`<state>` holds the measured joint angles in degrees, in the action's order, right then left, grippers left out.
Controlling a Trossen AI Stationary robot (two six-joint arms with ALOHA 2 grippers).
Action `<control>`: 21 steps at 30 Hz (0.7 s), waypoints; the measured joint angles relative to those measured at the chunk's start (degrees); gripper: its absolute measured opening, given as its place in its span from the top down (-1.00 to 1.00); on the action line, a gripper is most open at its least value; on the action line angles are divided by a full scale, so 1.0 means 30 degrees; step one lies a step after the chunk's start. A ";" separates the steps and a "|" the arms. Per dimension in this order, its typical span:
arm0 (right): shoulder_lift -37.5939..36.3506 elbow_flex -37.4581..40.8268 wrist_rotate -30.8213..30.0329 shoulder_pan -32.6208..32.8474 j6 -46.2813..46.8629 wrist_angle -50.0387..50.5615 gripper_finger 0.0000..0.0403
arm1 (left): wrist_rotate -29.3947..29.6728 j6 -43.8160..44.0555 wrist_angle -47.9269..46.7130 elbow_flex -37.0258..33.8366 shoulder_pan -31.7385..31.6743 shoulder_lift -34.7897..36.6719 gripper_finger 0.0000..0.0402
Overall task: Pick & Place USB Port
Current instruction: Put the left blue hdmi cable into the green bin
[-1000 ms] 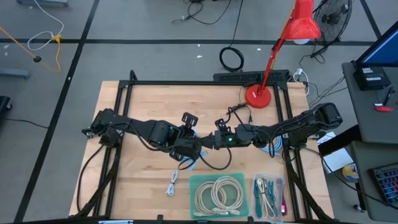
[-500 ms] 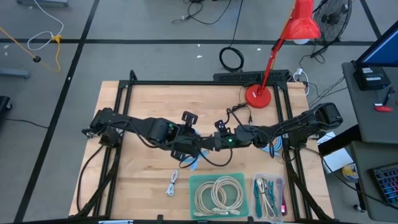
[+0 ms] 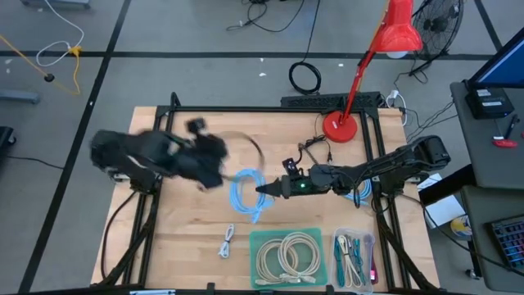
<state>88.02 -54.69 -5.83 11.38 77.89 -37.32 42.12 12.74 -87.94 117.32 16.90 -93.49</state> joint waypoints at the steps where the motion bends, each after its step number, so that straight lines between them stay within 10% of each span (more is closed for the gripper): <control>1: -0.0003 0.0004 -0.0012 0.0000 -0.0276 -0.0733 0.73 | -0.0434 0.1504 -0.0400 0.0000 -0.0180 0.0578 0.43; 10: -0.0043 -0.0021 0.1684 0.0133 -0.2385 -0.9489 0.73 | -0.2116 0.7532 0.3303 -0.1842 -0.0093 0.5615 0.42; 21: -0.0138 -0.0025 0.3525 0.1680 -0.4278 -1.3127 0.73 | -1.3146 0.7805 1.9742 -1.3862 -0.1521 1.0945 0.41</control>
<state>87.60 -54.76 4.74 16.42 65.05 -76.70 2.68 36.15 -28.72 75.73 12.34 -60.66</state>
